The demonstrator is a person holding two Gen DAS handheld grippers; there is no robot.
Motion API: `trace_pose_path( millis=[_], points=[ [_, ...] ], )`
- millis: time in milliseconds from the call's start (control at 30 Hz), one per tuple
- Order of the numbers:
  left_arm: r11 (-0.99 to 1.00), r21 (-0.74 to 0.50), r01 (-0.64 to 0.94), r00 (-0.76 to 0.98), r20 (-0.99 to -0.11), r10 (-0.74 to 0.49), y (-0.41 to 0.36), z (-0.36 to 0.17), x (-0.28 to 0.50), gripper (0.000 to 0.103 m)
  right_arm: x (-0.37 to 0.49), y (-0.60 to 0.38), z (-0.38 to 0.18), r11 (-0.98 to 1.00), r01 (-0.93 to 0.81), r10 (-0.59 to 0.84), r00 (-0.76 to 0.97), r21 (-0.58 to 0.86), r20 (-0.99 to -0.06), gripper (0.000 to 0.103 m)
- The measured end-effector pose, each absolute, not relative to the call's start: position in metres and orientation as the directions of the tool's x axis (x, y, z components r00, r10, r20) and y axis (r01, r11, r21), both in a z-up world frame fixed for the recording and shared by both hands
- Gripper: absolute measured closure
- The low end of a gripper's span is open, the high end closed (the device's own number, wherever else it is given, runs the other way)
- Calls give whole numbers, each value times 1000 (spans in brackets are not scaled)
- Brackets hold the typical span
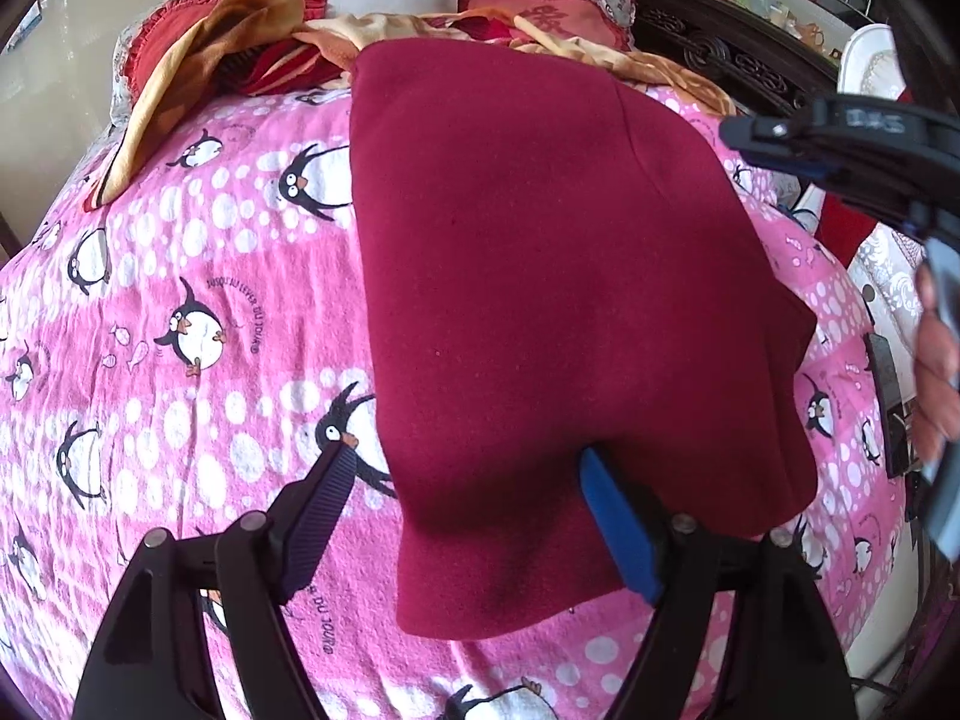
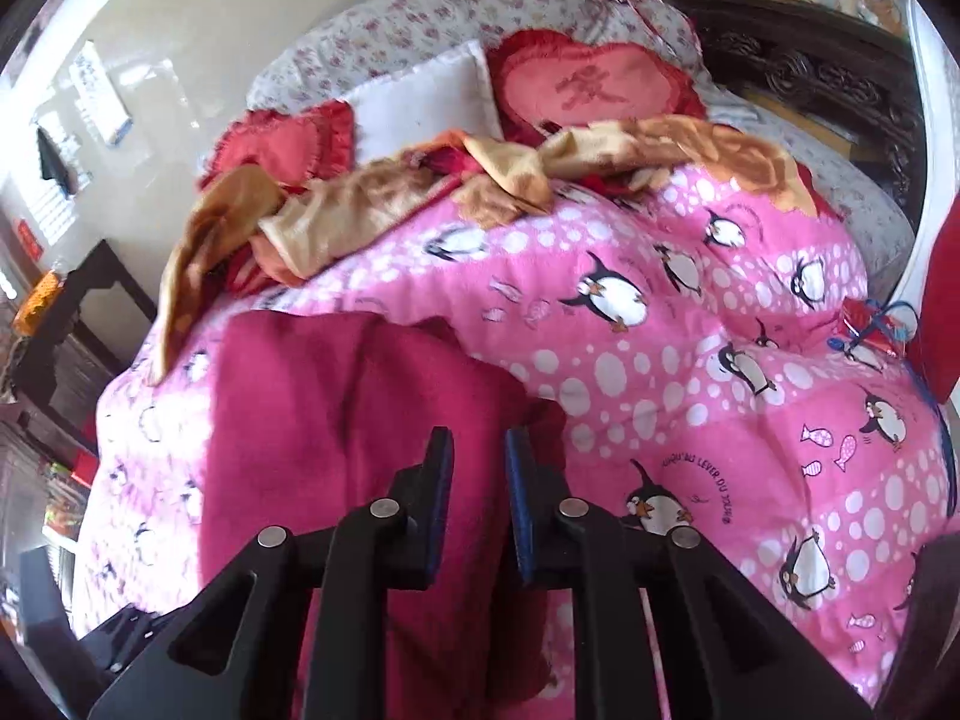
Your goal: Fold small clothes
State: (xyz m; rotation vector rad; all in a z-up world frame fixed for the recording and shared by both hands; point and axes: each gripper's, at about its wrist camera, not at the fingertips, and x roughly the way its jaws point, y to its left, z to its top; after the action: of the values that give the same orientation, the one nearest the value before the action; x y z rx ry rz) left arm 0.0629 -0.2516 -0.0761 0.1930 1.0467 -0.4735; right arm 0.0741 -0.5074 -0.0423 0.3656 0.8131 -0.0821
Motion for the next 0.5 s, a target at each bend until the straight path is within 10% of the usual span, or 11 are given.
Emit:
trace_pose_path(
  millis=[500],
  points=[
    [887, -32, 461, 427, -868, -254, -253, -75, 54, 21, 43, -472, -86, 963, 133, 118, 569, 233, -814, 98]
  ],
)
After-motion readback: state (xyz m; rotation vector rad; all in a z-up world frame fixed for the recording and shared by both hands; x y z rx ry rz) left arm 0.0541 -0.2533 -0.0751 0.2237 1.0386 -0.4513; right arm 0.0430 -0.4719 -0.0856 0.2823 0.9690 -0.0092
